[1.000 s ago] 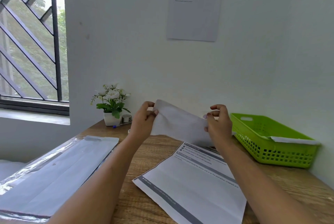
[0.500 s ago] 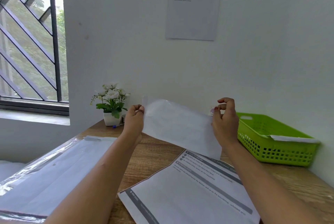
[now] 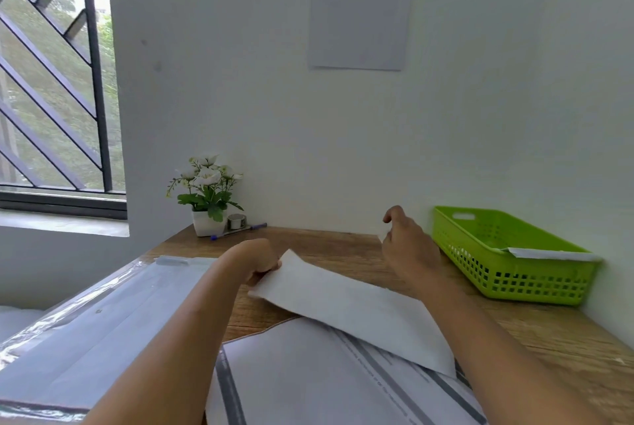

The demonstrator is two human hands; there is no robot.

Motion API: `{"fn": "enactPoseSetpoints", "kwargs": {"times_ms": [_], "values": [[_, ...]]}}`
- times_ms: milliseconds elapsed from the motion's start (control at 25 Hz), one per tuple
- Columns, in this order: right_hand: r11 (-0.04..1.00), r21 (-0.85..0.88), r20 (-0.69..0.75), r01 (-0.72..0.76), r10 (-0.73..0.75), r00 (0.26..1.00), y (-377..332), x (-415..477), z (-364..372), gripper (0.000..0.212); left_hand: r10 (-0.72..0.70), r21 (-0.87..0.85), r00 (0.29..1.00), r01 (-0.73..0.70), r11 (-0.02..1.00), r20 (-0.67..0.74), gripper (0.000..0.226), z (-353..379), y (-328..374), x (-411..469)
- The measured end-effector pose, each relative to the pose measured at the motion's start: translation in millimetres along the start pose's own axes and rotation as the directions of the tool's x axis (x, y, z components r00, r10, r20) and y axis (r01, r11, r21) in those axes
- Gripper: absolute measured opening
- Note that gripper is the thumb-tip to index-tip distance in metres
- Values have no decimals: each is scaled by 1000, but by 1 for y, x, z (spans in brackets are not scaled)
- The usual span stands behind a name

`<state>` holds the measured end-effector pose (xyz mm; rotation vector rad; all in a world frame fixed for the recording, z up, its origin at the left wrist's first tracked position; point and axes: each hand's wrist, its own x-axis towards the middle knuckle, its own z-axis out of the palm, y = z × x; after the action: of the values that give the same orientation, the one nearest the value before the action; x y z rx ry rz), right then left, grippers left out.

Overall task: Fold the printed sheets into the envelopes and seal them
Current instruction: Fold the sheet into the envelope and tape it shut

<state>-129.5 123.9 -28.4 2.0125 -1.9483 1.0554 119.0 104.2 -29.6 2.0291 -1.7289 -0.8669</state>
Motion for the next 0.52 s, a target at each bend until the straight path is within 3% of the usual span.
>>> {"fn": "enactPoseSetpoints", "kwargs": {"times_ms": [120,200,320,440,520], "values": [[999,28,0,-41,41,999,4,0,-1,25,64,362,992,-22,932,-107,36,4,-4,4],[999,29,-16,-27,27,1000,4,2,-1,25,115,468,979,-23,883,-168,36,9,-5,5],[992,129,27,-8,4,1000,5,5,4,24,150,454,964,-34,890,-220,38,17,-8,9],[895,406,181,-186,121,976,9,14,9,23,132,378,927,11,926,-351,34,18,-13,4],[843,467,259,-265,157,953,14,18,12,28,103,345,910,47,937,-403,32,16,-15,2]]}}
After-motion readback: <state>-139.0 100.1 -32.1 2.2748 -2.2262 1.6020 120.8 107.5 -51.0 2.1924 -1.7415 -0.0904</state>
